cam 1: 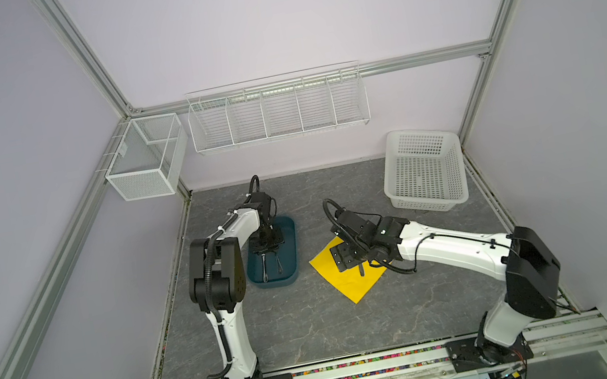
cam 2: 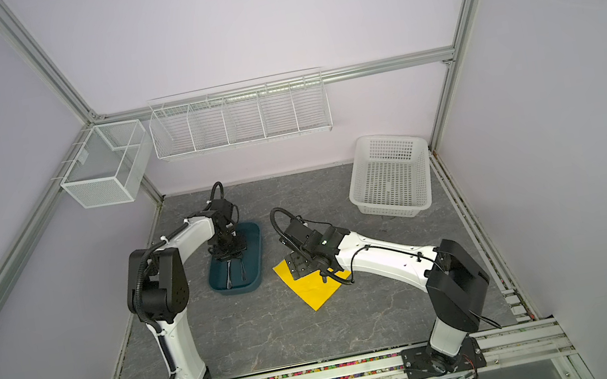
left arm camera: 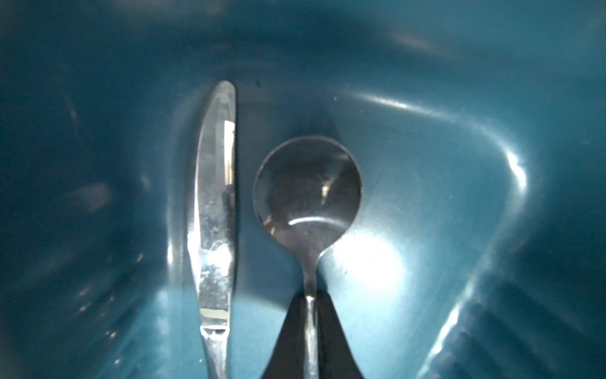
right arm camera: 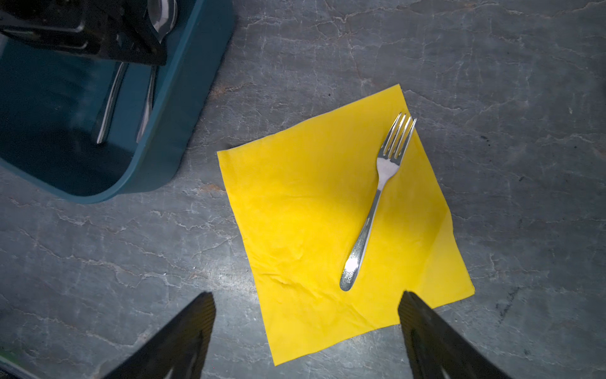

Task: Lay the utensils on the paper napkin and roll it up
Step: 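Lower the left gripper onto the silver spoon handle and close it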

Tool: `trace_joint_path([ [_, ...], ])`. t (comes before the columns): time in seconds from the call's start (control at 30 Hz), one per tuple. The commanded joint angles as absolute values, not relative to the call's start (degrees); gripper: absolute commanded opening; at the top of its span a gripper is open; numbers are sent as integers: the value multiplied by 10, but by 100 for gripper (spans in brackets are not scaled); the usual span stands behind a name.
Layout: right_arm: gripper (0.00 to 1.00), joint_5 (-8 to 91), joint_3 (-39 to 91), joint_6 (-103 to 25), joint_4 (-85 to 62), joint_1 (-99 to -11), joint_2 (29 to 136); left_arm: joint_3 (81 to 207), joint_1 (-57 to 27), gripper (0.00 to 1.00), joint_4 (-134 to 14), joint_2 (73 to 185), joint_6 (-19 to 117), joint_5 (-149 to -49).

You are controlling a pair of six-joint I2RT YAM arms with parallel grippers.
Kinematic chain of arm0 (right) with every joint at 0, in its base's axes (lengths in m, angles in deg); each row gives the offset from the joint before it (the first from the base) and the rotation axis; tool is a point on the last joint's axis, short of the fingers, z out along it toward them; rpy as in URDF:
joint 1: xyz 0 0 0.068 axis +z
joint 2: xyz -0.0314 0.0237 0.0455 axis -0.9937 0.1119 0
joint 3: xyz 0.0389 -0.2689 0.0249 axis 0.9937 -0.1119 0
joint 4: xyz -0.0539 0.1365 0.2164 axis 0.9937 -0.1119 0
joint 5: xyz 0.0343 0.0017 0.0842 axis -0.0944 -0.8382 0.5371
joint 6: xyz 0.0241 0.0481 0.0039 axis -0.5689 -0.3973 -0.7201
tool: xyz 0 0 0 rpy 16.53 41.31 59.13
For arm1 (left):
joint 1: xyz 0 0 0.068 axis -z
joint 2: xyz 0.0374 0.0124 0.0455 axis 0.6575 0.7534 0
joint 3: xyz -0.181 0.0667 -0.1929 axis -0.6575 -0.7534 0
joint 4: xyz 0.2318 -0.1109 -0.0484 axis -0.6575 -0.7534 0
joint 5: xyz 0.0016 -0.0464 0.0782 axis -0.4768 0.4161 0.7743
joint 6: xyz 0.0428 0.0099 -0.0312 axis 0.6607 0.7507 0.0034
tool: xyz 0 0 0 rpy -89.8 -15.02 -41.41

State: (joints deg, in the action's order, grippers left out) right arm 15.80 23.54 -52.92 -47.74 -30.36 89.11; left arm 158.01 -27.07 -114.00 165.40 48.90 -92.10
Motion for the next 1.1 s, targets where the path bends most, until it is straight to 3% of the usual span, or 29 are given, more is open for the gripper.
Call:
trace_joint_path([
  [0.0,90,159,215,-541,-477,-307,859,1561,-270,16,-1166,1679,480,-911],
  [0.33,90,162,197,-547,-472,-307,848,1564,-270,18,-1164,1705,481,-914],
  [0.83,90,150,195,-549,-476,-308,846,1607,-265,6,-1199,1731,479,-911],
  [1.07,89,125,187,-556,-476,-308,834,1592,-265,6,-1192,1682,488,-926],
])
